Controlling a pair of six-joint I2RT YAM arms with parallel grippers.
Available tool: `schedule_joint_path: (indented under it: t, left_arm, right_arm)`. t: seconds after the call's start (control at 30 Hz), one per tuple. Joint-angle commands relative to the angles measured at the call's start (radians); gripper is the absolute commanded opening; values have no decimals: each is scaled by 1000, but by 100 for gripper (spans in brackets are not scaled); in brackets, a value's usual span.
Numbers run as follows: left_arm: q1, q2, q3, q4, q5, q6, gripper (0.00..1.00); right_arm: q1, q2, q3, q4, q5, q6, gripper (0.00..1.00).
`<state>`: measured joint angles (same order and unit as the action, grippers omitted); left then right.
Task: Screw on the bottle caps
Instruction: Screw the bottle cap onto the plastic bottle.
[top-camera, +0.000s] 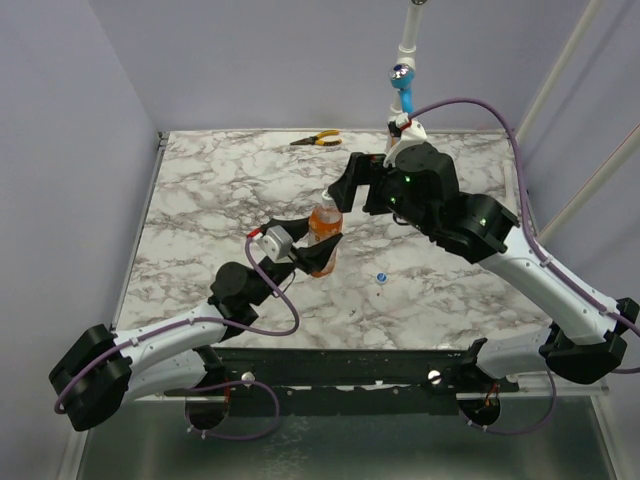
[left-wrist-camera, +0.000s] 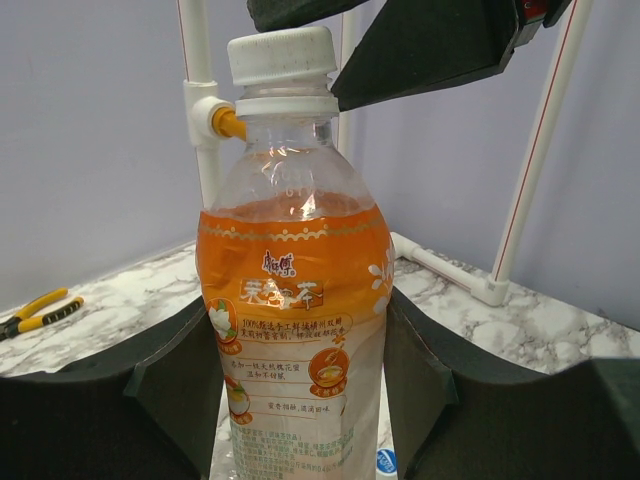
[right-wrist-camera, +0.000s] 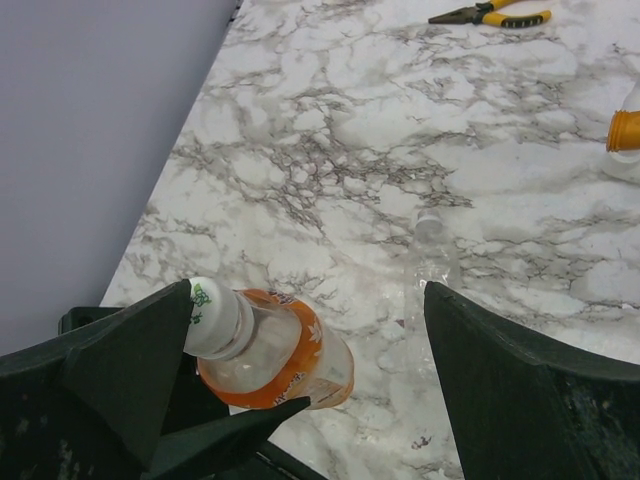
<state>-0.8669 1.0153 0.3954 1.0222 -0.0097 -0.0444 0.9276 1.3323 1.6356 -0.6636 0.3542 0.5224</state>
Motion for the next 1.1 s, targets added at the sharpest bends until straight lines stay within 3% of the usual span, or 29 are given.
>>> schedule_joint_path:
  t: [0.0,1.07]
  left_arm:
    - [2,-34,-7,37,-14,5,34]
    - [2,-73,-11,35,-18,15,34]
  right_arm:
    - [0,-16,-28,-4,10,16,100]
    - [-1,-57,-59,-10,54,49,99]
